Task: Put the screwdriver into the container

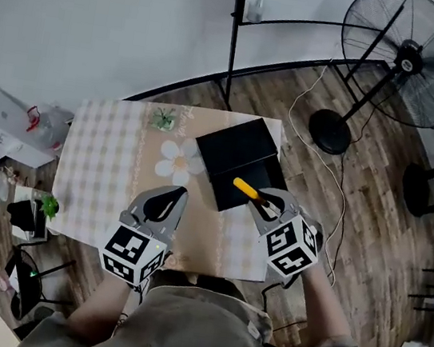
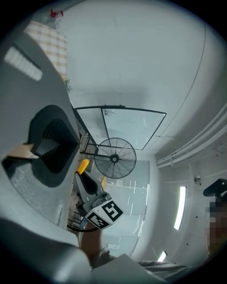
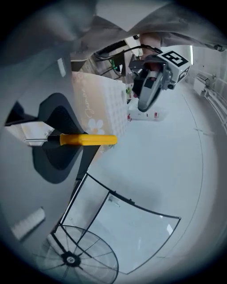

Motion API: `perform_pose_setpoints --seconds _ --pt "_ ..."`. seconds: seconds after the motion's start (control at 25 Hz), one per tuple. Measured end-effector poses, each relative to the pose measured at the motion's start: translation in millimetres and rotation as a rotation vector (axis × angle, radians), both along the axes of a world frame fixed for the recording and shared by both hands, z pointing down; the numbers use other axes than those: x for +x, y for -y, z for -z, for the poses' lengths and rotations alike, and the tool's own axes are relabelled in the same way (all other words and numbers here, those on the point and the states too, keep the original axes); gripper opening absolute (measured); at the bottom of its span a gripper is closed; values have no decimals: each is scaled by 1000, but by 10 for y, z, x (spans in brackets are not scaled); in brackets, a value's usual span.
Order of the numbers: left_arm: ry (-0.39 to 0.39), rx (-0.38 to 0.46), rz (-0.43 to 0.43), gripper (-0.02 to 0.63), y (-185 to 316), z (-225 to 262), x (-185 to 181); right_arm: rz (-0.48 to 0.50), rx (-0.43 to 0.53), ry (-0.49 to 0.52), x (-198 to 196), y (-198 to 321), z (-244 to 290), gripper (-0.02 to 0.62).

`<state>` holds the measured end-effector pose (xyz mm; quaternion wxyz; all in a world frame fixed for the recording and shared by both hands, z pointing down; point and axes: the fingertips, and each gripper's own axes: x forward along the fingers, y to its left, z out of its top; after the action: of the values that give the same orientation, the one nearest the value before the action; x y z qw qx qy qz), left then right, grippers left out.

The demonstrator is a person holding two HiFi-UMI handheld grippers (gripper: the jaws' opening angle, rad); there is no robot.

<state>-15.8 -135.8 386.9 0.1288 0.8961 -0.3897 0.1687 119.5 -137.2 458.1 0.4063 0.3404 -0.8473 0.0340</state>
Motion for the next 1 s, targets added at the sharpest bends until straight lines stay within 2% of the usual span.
perform_pose_setpoints --seconds 0.2,0.36,0.44,1.0 --pt "35 -39 81 0 101 -214 -102 158 -66 -120 -29 131 -447 101" --pt "53 -82 109 0 129 -407 -140 243 -80 -254 -25 198 -787 101" --pt "65 -99 111 0 151 -500 -131 258 -87 -305 -7 241 -950 101" --pt "89 -226 77 0 315 -1137 -99 289 -195 -482 22 513 -1824 103"
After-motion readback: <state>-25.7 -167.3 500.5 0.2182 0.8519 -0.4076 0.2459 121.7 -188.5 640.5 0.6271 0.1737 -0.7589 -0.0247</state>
